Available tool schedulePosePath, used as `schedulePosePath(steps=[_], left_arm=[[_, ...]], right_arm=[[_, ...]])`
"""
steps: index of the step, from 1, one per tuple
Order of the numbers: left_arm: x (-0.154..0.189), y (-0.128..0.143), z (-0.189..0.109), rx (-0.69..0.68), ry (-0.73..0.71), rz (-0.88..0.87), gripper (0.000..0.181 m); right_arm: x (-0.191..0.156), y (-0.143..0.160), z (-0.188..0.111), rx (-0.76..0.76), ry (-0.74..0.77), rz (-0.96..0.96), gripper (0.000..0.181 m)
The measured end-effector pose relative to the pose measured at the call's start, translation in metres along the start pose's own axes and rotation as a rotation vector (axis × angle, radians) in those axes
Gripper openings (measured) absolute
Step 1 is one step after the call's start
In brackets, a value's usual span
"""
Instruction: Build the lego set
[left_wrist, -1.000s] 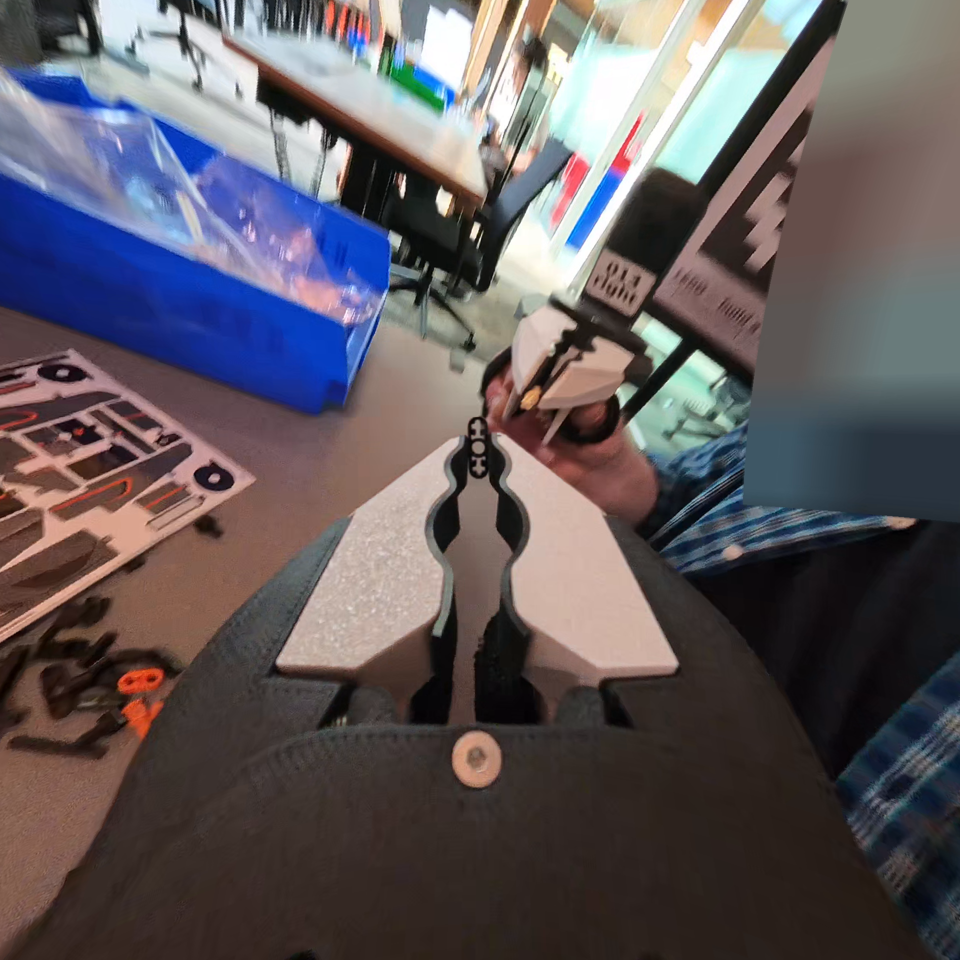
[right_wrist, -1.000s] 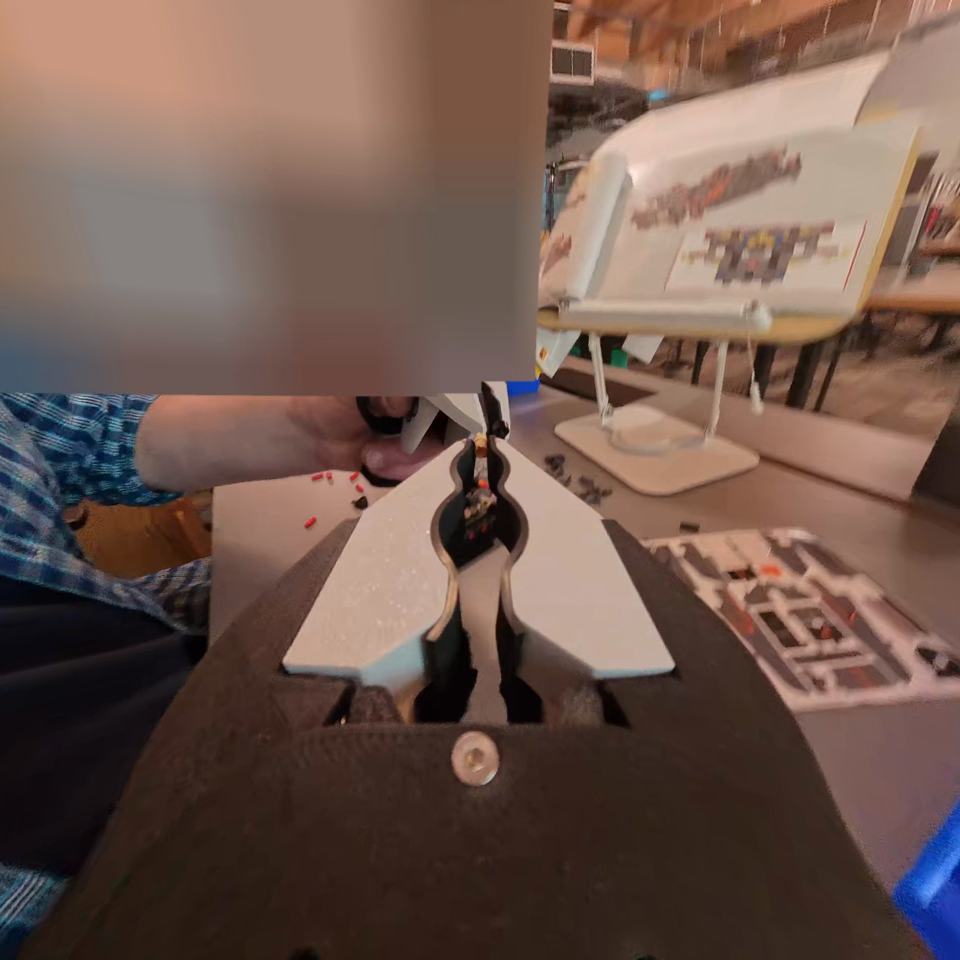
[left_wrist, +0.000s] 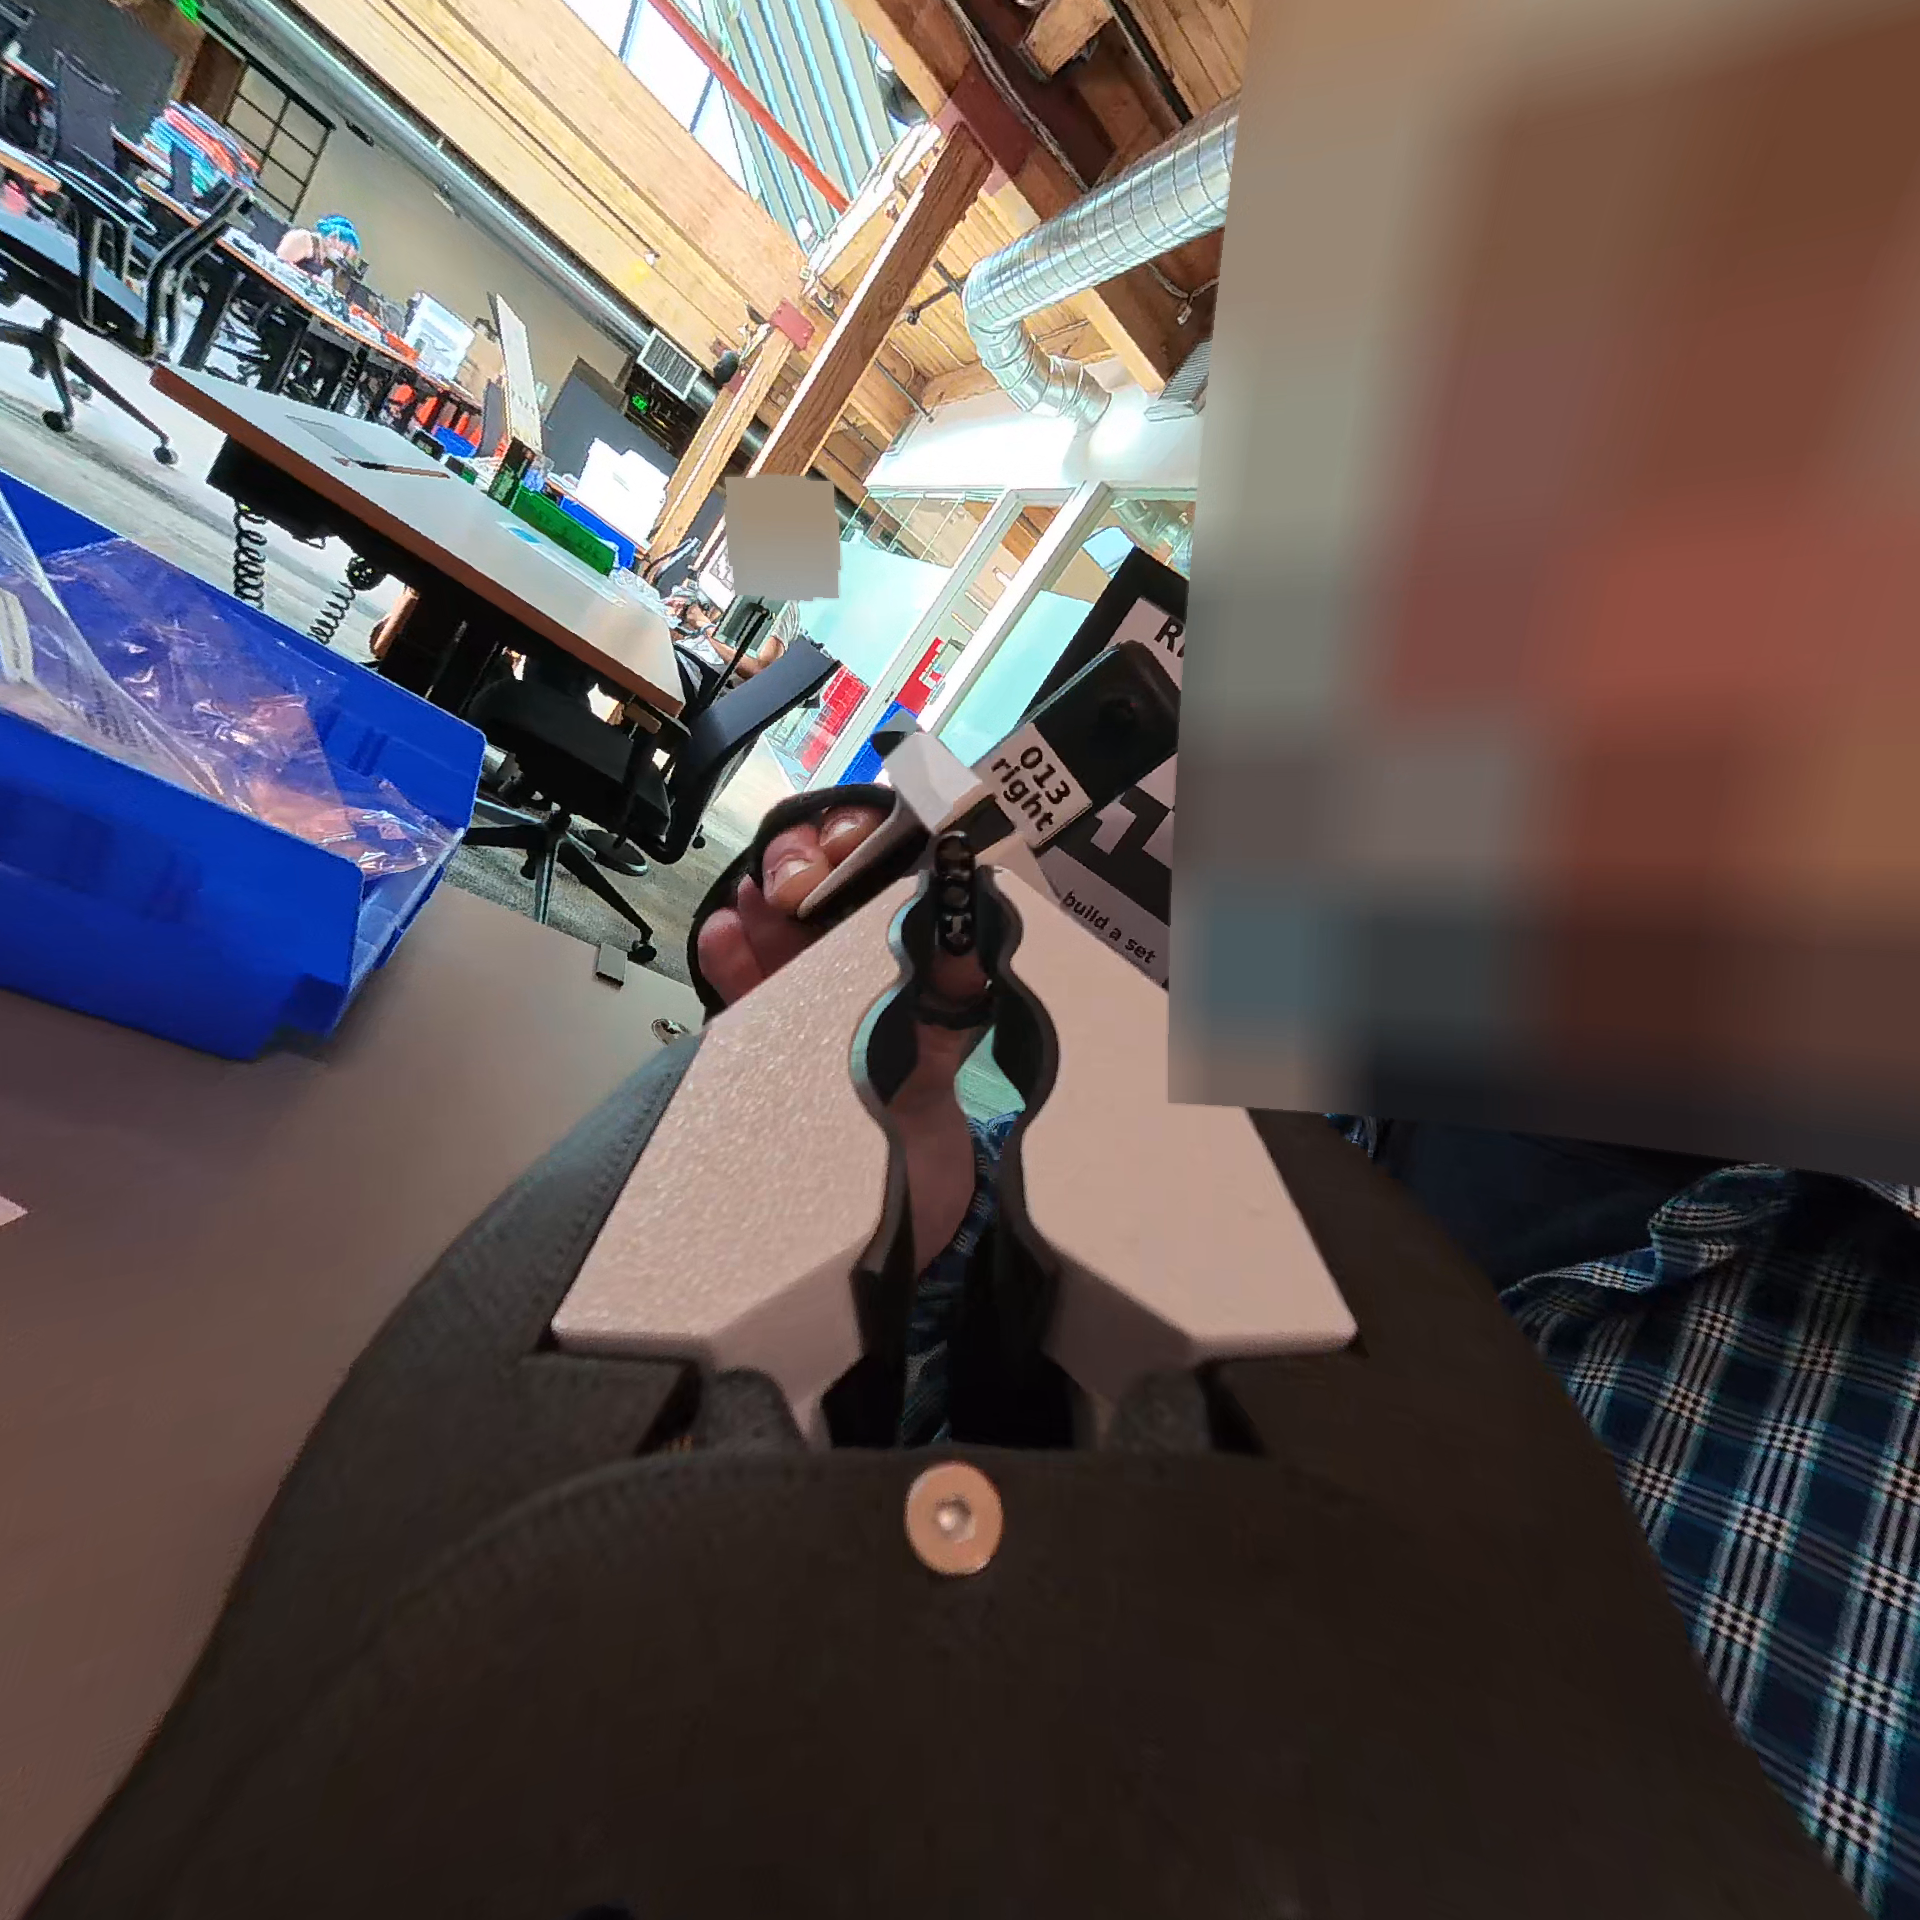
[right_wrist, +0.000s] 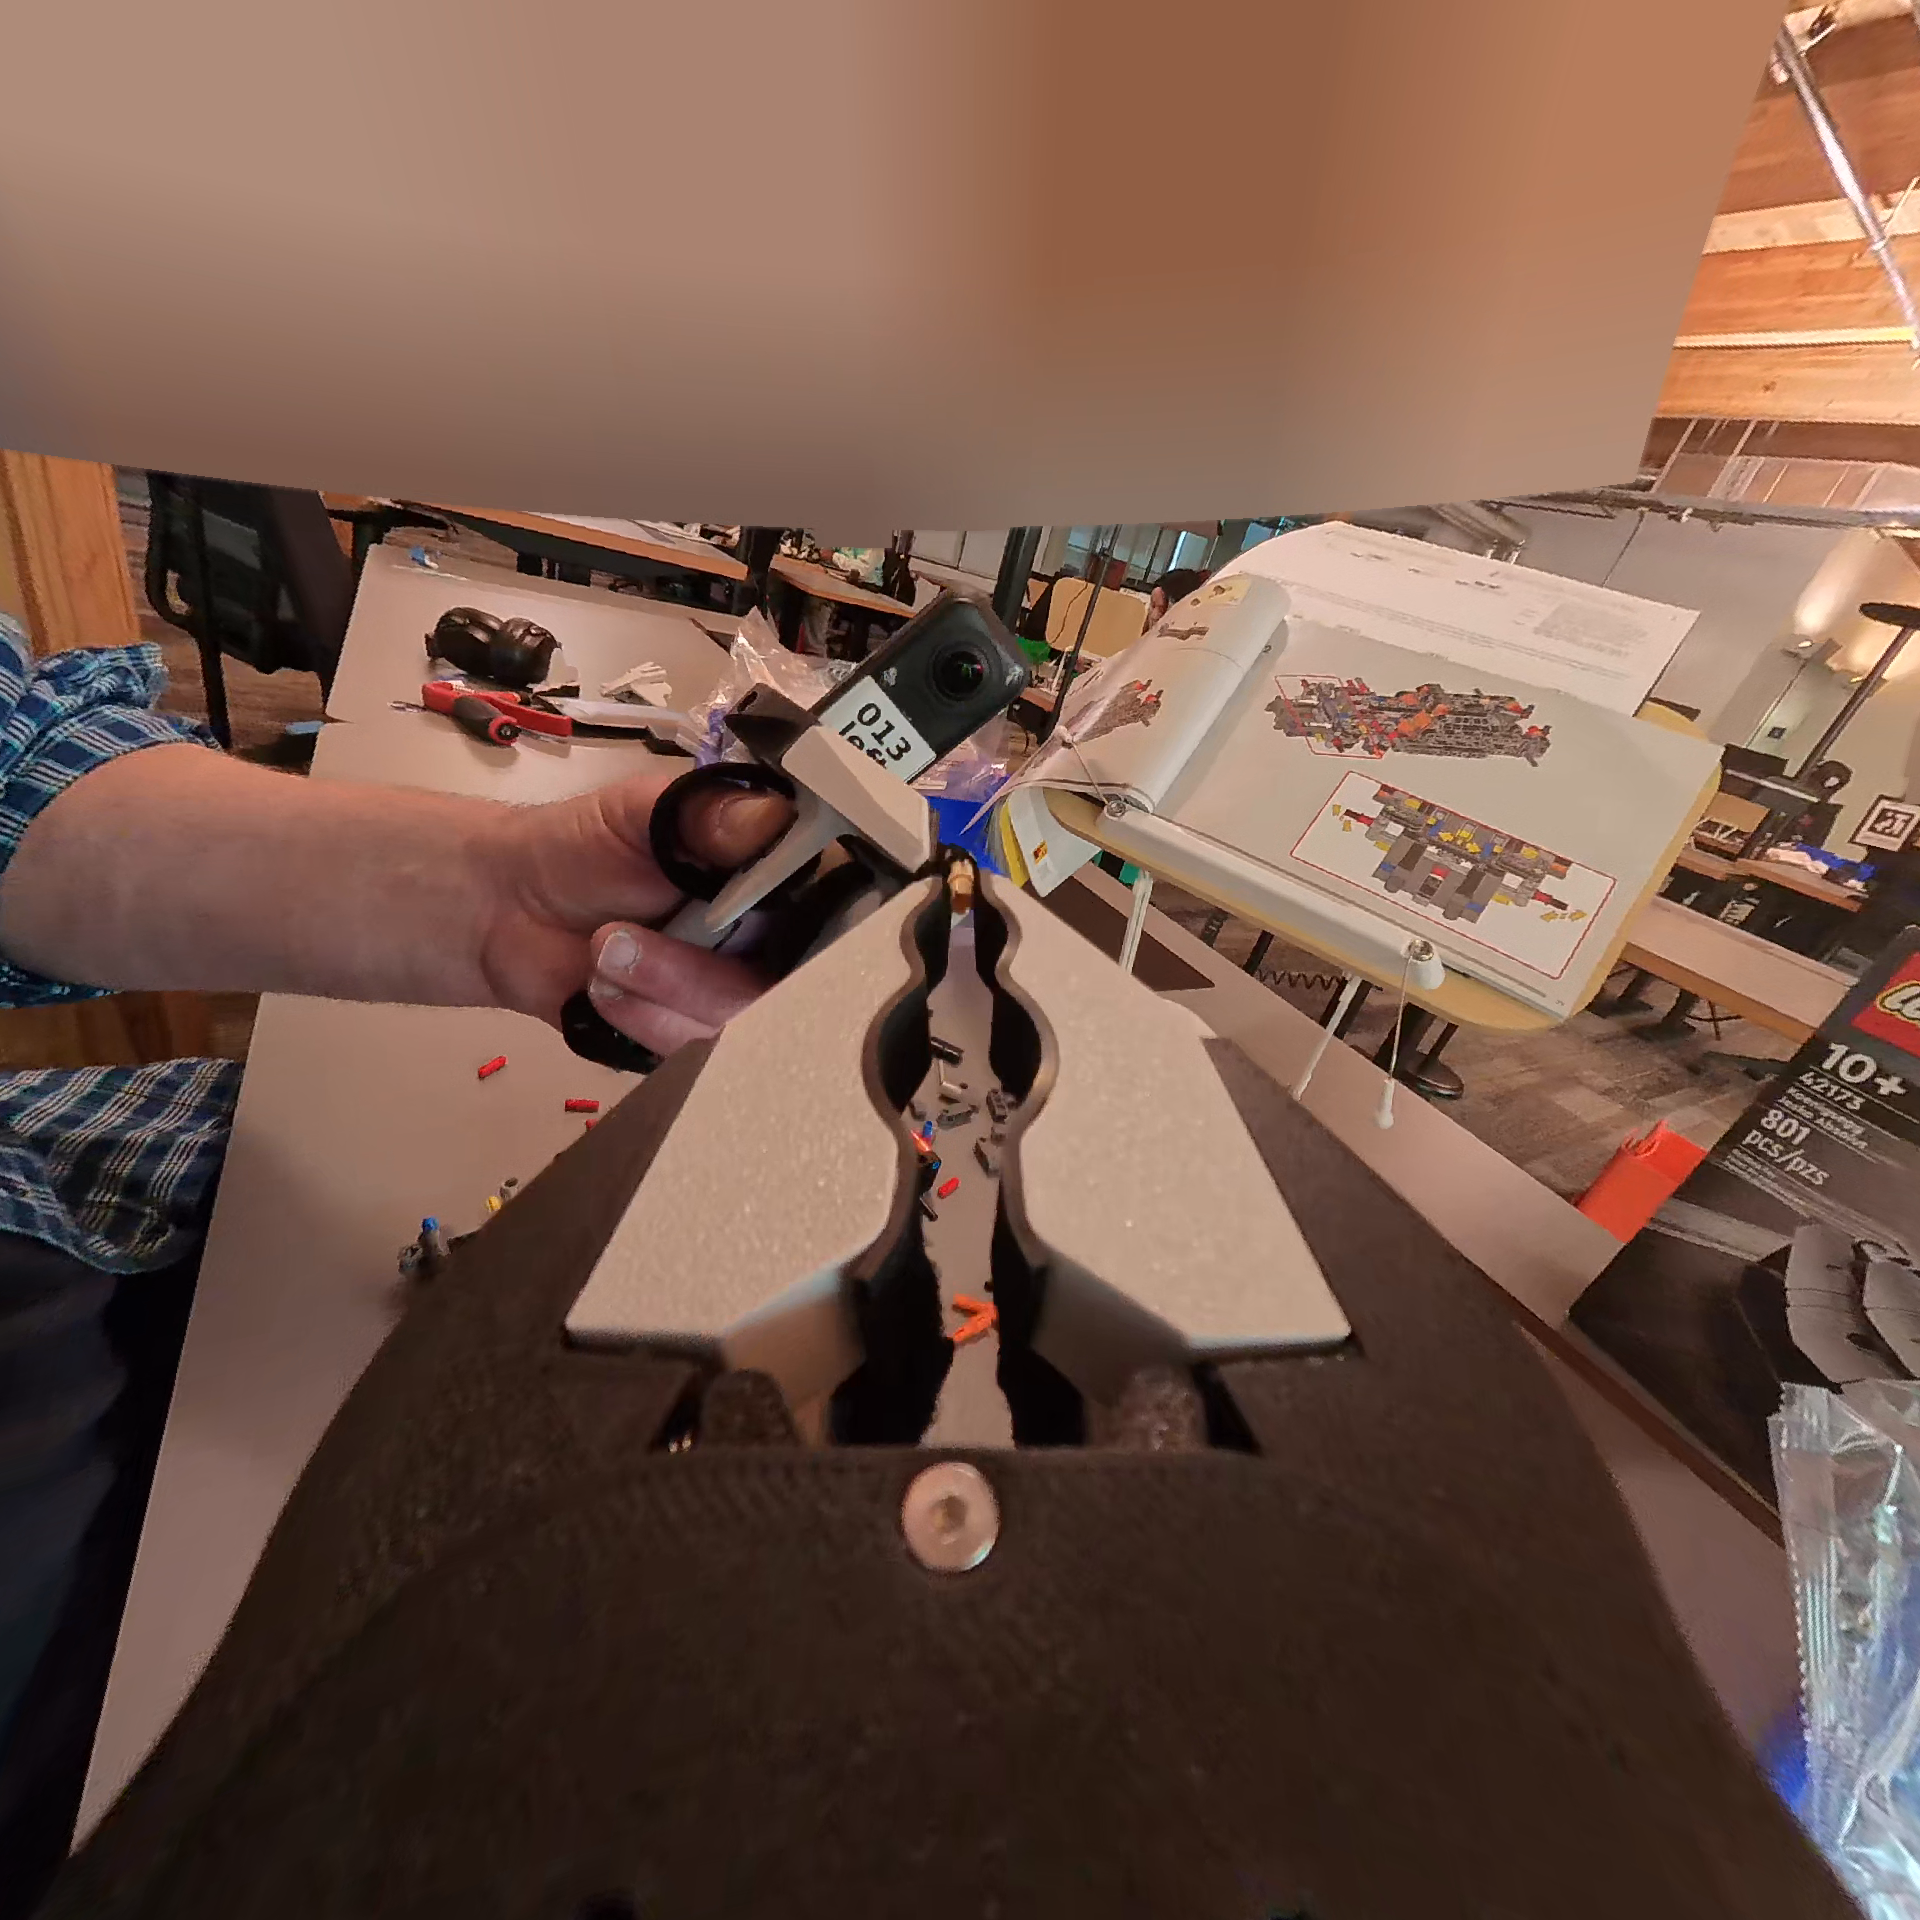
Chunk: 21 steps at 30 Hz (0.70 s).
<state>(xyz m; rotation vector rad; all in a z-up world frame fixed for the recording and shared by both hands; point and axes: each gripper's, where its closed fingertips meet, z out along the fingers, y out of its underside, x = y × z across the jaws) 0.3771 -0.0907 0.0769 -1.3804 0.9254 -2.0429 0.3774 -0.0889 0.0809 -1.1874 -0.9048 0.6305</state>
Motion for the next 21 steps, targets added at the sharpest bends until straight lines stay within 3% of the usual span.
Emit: schedulePosePath(steps=[1,10,21], left_arm=[[0.000,0.000,0.000,0.000,0.001,-0.003,0.006],[0.001,0.006,-0.001,-0.067,-0.022,-0.004,0.006],[0.003,0.017,-0.001,-0.291,-0.160,0.231,0.006]], right_arm=[[0.000,-0.001,0.000,0.005,-0.004,0.000,0.002],[-0.006,0.002,0.000,-0.092,-0.033,-0.190,0.002],[-0.014,0.003,-0.003,-0.047,-0.240,0.011,0.000]])
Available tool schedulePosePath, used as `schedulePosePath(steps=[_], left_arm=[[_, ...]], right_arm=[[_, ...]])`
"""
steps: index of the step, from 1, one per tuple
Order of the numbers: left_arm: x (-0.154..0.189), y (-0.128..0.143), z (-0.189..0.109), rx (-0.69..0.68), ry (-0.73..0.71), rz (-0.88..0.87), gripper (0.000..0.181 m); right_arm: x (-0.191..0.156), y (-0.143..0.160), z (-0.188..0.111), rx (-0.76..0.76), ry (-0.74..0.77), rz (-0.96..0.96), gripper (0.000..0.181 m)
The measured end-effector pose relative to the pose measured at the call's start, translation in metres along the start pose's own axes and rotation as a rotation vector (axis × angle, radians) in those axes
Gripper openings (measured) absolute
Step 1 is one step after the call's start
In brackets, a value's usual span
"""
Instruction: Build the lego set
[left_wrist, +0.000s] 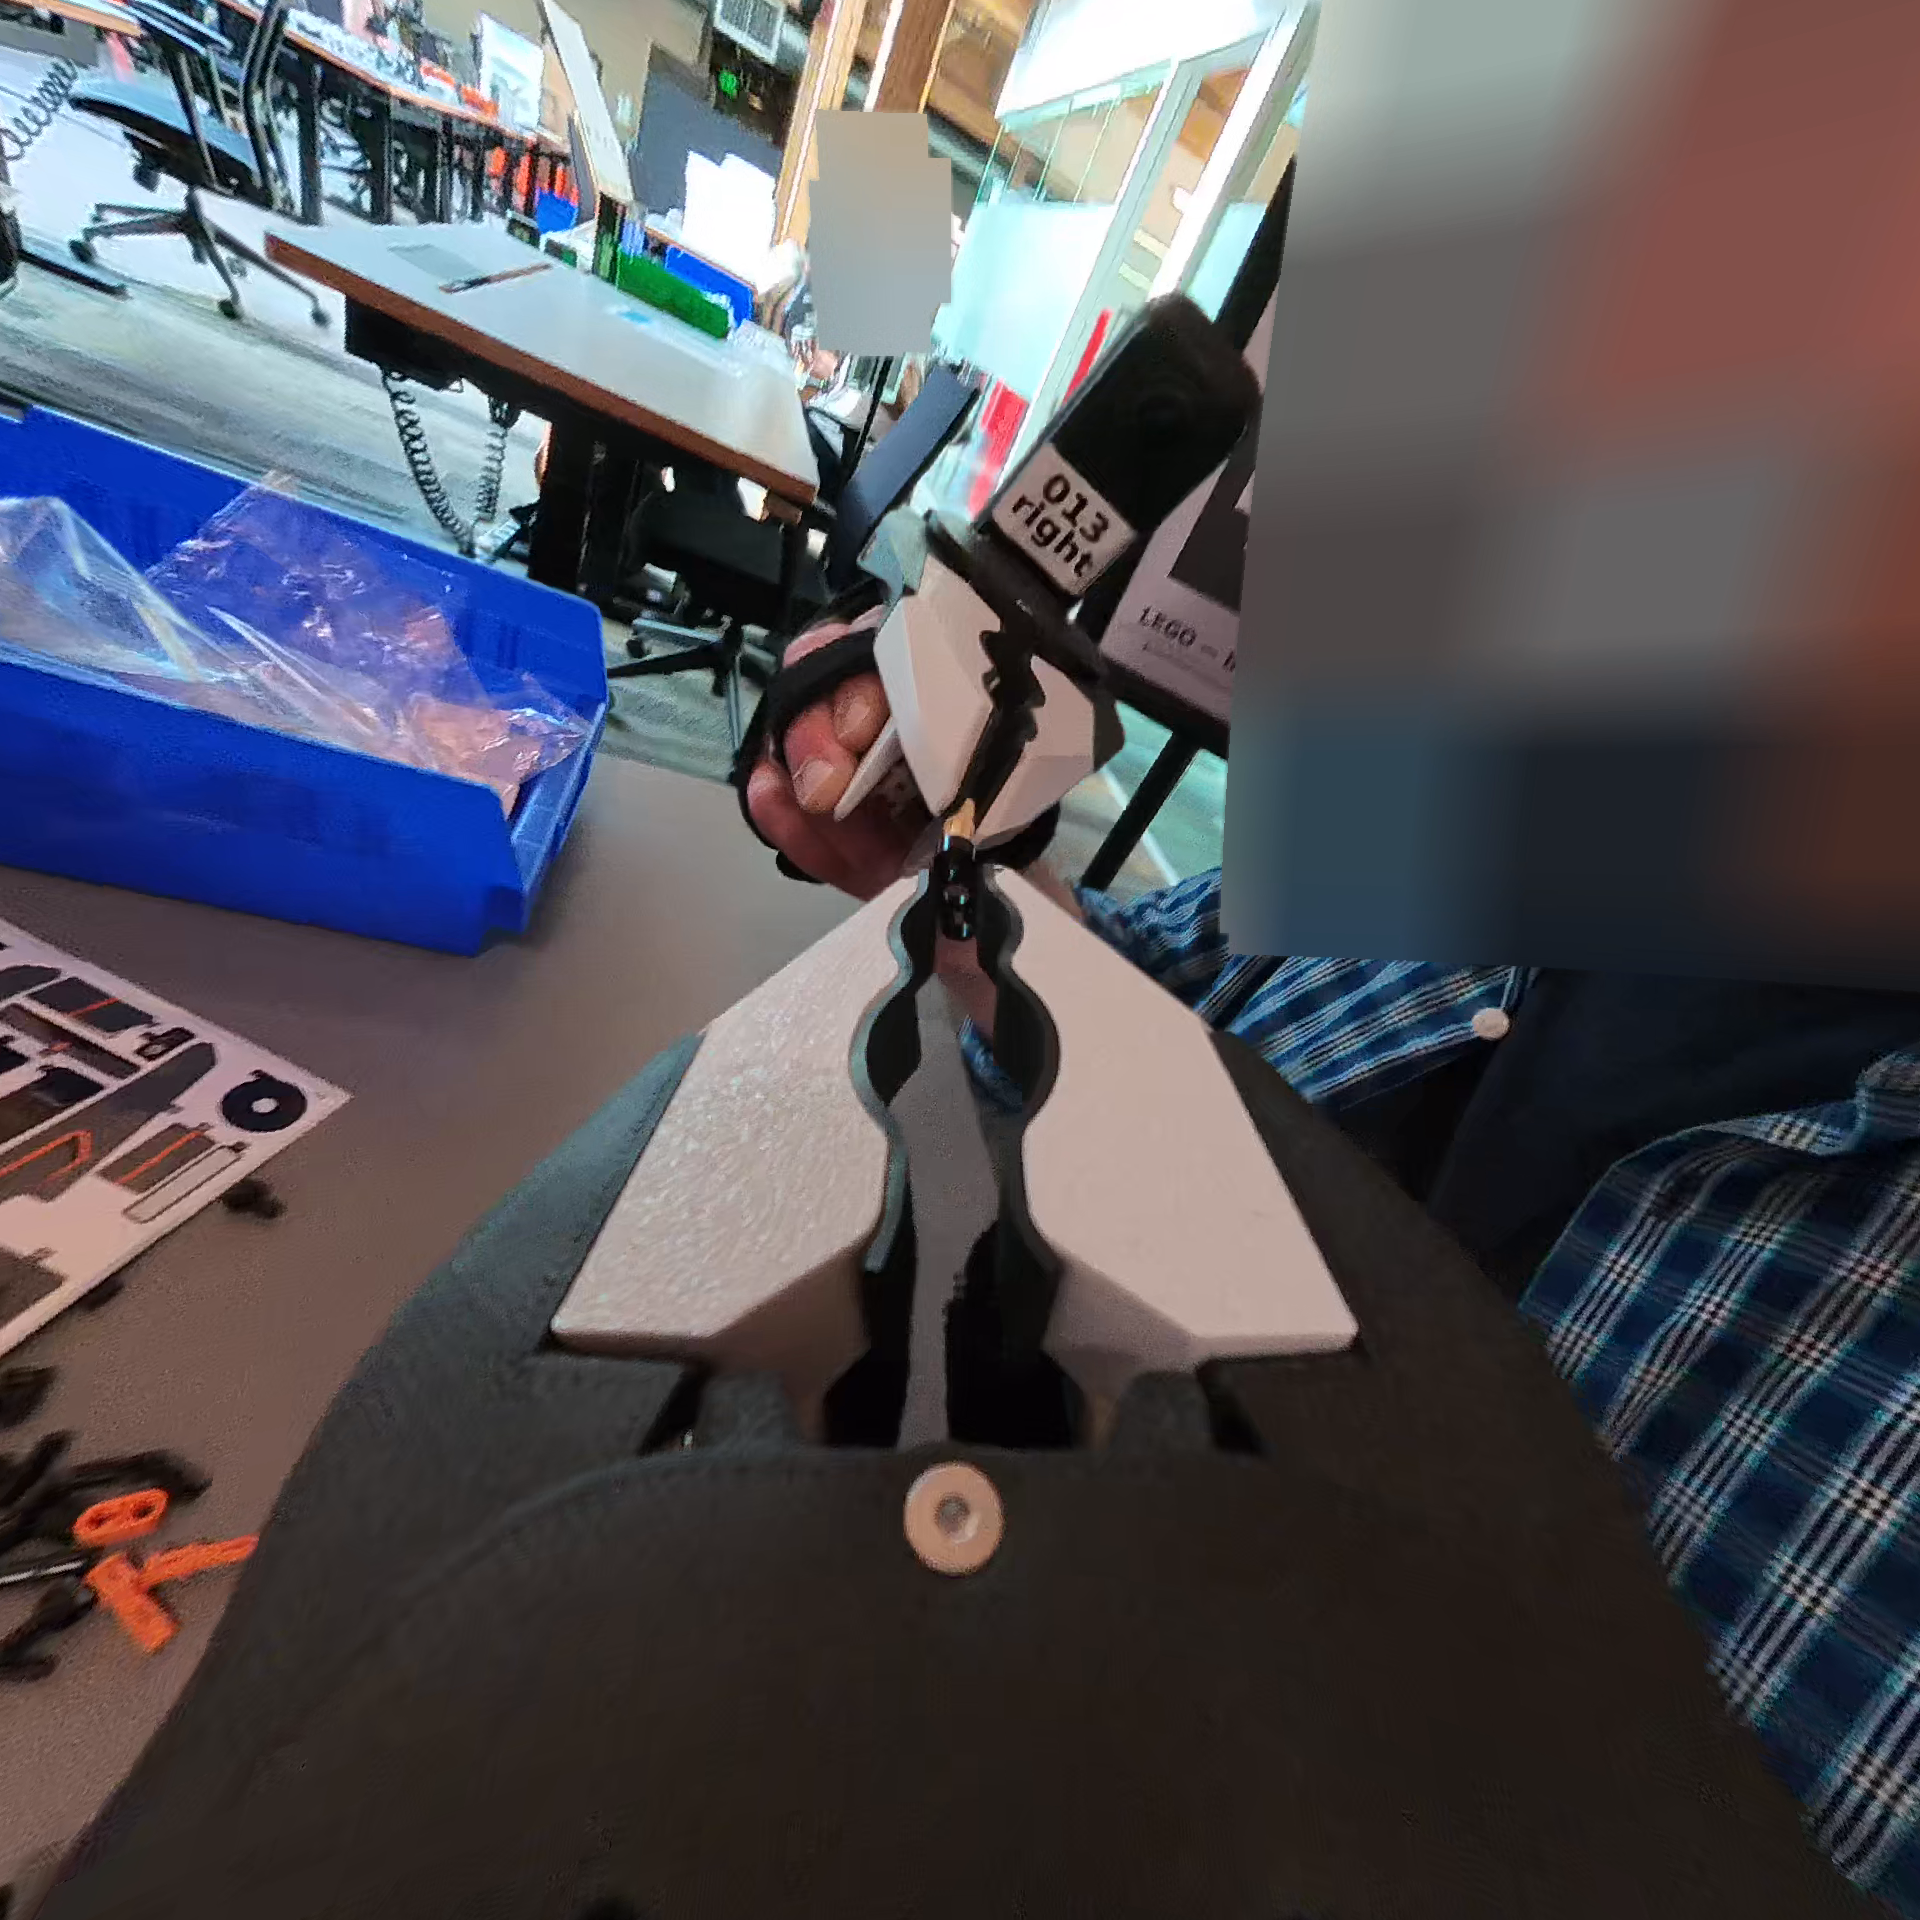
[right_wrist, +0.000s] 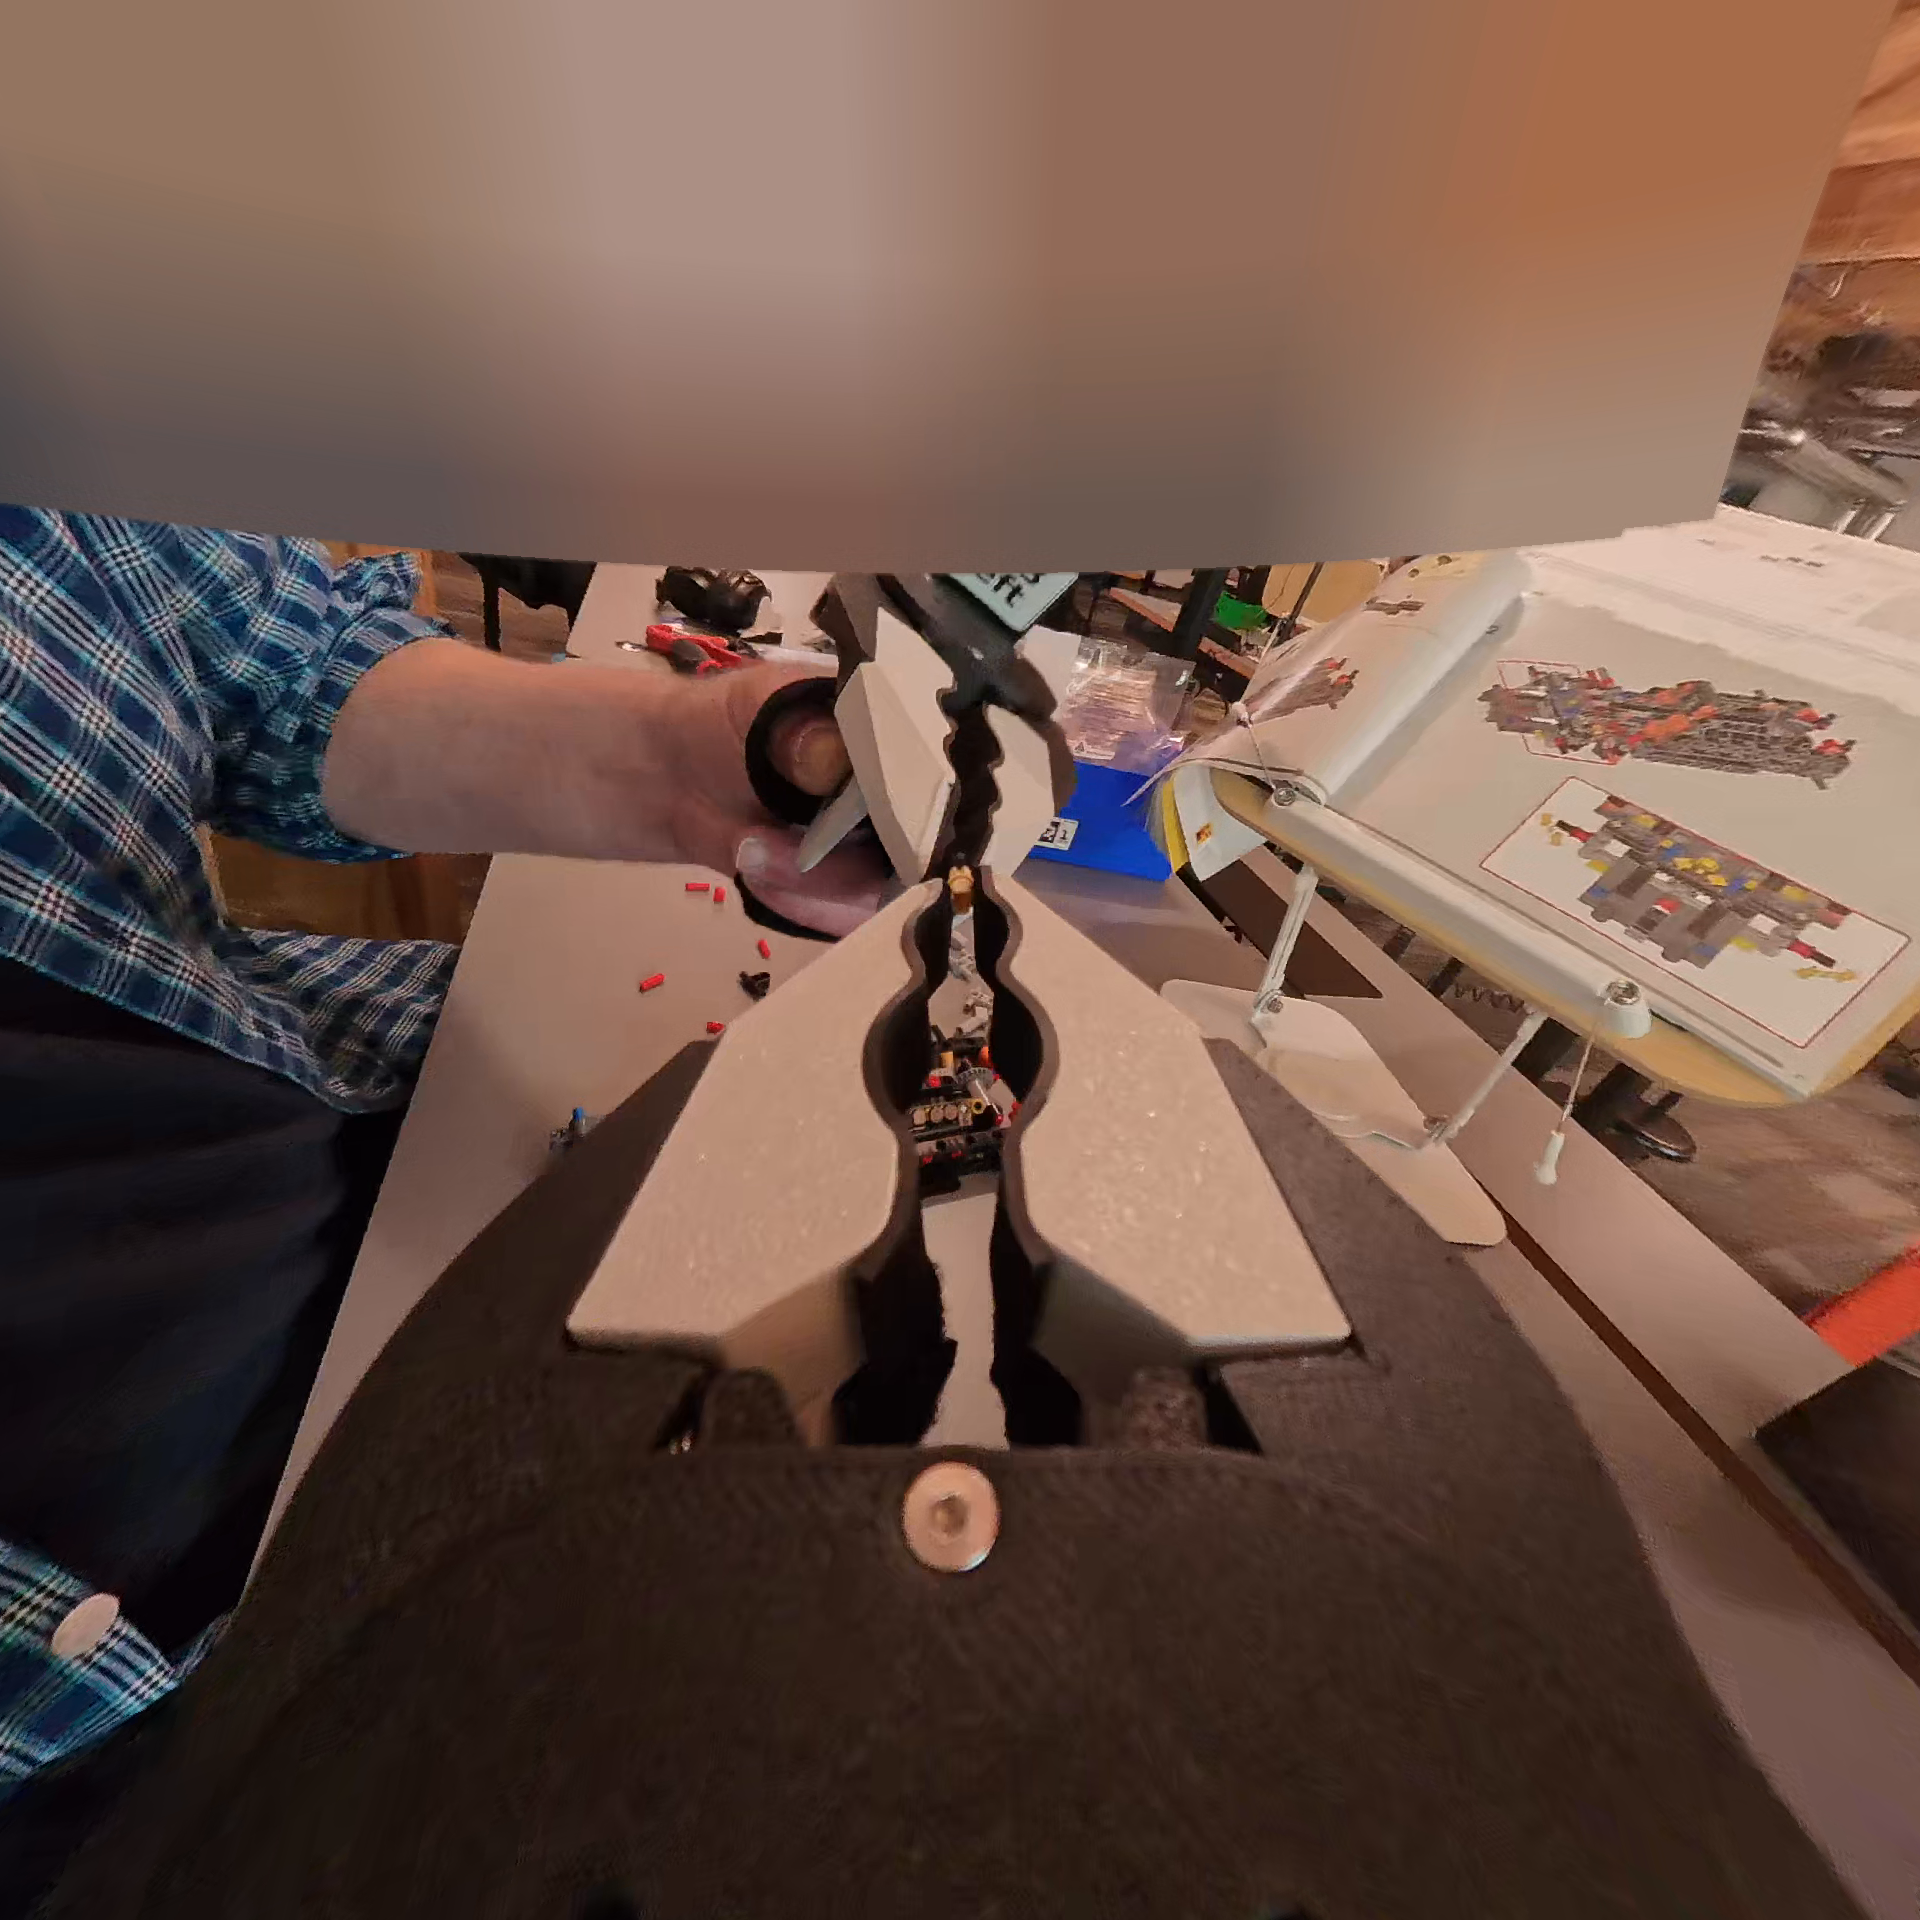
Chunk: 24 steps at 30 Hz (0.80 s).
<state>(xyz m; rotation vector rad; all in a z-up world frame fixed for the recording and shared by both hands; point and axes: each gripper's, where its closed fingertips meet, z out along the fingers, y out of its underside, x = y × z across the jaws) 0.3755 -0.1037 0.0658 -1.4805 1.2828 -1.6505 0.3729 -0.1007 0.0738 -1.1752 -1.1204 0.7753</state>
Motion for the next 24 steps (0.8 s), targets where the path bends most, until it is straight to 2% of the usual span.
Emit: schedulePosePath(steps=[8,24], left_arm=[[0.003,0.007,0.001,-0.109,-0.032,0.079,0.007],[-0.012,0.024,0.004,-0.395,-0.244,0.370,0.007]], right_arm=[[-0.005,0.002,0.001,0.017,-0.086,0.031,0.001],[-0.008,0.017,0.001,-0.062,-0.124,0.046,0.001]])
